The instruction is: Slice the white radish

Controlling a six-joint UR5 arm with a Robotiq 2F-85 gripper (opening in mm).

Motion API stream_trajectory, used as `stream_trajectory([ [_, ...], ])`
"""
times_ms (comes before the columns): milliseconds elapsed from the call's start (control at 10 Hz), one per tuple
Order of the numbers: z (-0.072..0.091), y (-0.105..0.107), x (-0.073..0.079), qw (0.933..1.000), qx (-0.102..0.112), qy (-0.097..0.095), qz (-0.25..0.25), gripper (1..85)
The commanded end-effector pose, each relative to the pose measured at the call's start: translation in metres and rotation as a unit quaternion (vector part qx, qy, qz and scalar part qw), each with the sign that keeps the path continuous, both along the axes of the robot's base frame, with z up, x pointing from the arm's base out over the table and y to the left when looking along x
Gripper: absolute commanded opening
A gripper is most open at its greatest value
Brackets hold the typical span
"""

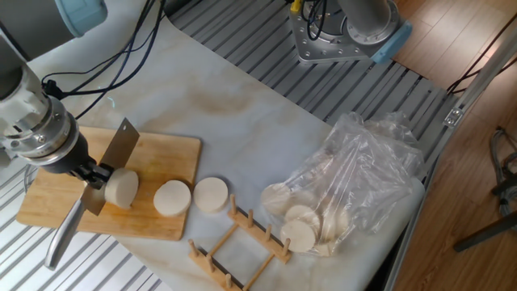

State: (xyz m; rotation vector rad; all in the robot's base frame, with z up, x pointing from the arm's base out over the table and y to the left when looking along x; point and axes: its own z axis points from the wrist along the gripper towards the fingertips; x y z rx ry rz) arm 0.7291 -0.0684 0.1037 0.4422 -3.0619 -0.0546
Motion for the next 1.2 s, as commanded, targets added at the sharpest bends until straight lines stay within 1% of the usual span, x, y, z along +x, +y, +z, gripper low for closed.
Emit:
stream_trajectory([
  [0,0.01,0.002,0.004,1.0,0.007,-0.002,0.001,1.3],
  [100,0.01,0.002,0.004,1.0,0.009,-0.002,0.001,1.3],
  [200,0.006,0.005,0.004,0.9999,0.01,-0.008,-0.006,1.3],
  [300,0.004,0.006,0.008,0.9998,0.011,-0.014,-0.005,1.3],
  [400,0.005,0.004,0.013,0.9997,0.002,-0.022,-0.001,1.3],
  [600,0.006,0.009,0.02,0.9995,0.008,-0.032,-0.001,1.3],
  [900,0.004,0.011,0.023,0.9993,0.007,-0.038,-0.004,1.3],
  [1100,0.005,0.013,0.025,0.9991,0.011,-0.04,-0.01,1.3],
])
